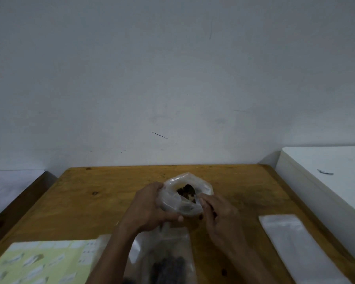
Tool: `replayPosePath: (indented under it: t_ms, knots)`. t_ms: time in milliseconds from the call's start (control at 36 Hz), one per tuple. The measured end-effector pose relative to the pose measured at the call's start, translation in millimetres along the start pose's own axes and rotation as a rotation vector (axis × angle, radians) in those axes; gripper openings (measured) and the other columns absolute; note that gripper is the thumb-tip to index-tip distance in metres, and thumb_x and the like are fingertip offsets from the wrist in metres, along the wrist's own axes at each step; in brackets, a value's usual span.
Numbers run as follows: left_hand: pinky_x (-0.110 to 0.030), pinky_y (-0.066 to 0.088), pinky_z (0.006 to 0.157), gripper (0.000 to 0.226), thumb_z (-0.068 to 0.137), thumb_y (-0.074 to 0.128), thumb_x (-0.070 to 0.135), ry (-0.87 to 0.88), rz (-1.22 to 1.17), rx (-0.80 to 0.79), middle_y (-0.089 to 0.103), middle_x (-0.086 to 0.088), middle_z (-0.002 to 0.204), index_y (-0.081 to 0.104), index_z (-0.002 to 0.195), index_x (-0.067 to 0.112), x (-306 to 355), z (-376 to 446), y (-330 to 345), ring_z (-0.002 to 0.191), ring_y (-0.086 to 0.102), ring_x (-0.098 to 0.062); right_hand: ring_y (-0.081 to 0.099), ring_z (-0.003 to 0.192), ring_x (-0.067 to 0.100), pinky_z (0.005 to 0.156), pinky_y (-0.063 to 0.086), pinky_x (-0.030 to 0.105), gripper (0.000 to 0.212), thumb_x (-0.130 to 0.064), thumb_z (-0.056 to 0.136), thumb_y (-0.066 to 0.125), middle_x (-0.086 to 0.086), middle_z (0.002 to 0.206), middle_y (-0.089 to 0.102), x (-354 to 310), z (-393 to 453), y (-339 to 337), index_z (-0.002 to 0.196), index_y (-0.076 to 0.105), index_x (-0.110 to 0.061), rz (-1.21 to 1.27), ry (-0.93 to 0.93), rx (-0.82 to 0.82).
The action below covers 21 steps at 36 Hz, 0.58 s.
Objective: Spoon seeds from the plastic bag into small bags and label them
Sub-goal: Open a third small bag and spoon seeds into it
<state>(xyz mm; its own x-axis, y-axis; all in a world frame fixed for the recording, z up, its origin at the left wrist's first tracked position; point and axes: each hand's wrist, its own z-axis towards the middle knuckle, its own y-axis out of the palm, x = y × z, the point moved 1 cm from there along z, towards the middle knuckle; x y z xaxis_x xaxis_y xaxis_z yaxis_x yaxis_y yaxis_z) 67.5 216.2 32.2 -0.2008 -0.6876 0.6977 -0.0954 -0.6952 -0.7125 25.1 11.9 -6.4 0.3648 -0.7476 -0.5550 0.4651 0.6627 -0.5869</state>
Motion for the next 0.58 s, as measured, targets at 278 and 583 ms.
replayPosePath:
  t_ms: [278, 583]
  knots:
    - [-0.009, 0.041, 0.068, 0.1, 0.05, 0.096, 0.046, 0.022, -0.028, 0.081, 0.05, 0.018, 0.109, 0.05, 0.135, 0.023, 5.6, -0.8, -2.3, 0.095, 0.051, -0.002, 0.066, 0.067, 0.004, 0.064, 0.058, 0.032, 0.018, -0.033, 0.1, 0.052, -0.007, 0.069, 0.069, 1.1, -7.1, 0.2, 0.093, 0.065, -0.043, 0.288, 0.426, 0.136]
    - [-0.011, 0.042, 0.069, 0.1, 0.05, 0.096, 0.046, -0.006, 0.041, 0.034, 0.05, 0.014, 0.115, 0.049, 0.136, 0.023, 3.4, -3.0, -0.4, 0.101, 0.052, -0.006, 0.065, 0.061, 0.017, 0.056, 0.052, 0.028, 0.015, -0.013, 0.099, 0.057, 0.013, 0.072, 0.07, -9.3, -3.5, 9.3, 0.098, 0.072, -0.012, 0.873, 0.915, 0.198]
